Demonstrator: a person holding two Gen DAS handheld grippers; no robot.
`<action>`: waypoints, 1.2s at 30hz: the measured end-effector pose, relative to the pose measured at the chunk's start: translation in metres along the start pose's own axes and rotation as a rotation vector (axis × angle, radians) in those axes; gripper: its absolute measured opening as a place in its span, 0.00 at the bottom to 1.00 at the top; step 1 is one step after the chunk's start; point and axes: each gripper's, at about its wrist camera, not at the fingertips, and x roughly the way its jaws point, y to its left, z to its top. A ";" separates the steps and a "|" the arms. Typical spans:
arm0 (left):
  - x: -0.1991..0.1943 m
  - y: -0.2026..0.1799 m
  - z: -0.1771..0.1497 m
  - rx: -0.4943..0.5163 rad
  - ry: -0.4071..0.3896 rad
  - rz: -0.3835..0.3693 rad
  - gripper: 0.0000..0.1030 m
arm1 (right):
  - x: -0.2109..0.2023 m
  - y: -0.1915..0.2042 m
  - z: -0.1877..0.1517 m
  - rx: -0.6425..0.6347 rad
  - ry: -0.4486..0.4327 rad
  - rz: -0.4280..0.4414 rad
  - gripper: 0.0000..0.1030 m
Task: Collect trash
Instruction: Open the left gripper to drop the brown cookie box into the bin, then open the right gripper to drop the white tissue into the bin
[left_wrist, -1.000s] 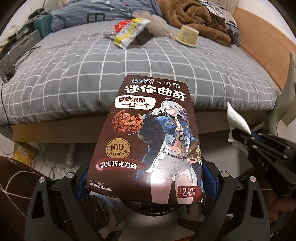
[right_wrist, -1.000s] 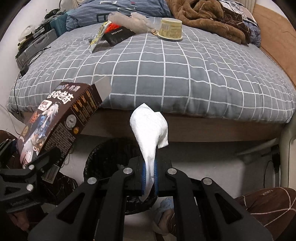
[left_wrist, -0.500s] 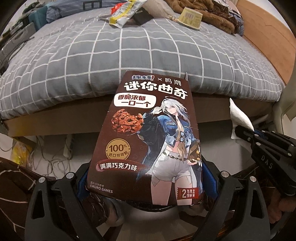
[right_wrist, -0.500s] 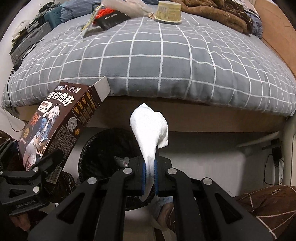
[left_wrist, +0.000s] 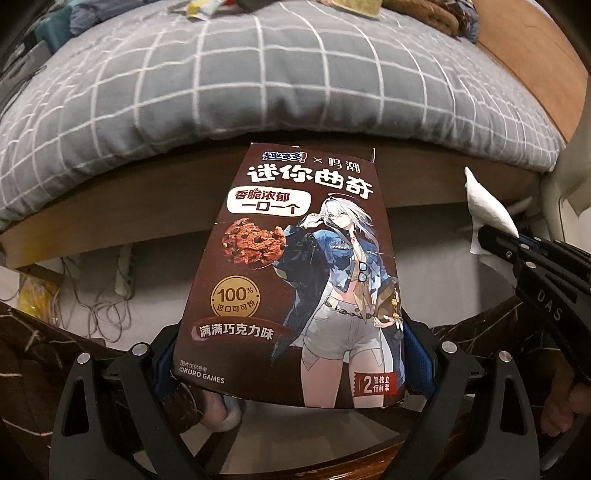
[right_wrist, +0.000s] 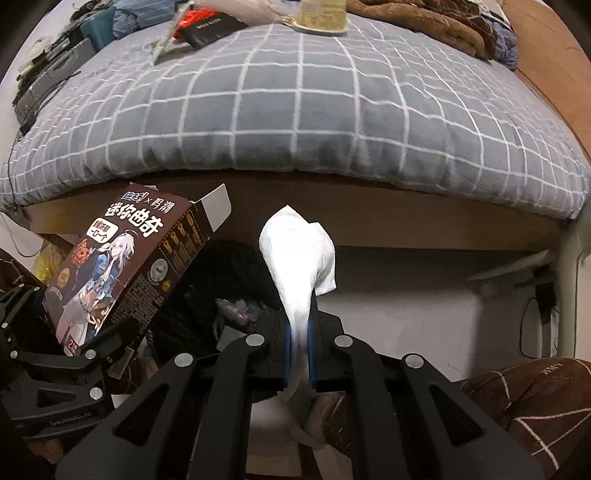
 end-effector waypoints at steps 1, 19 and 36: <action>0.001 -0.001 0.000 0.006 0.008 0.001 0.88 | 0.001 -0.003 -0.002 0.007 0.003 -0.003 0.06; 0.024 -0.013 0.000 0.078 0.069 -0.001 0.92 | 0.004 -0.025 -0.008 0.055 0.015 -0.006 0.06; 0.000 0.008 0.011 0.009 -0.004 0.024 0.94 | 0.002 0.008 0.001 0.007 0.001 0.014 0.06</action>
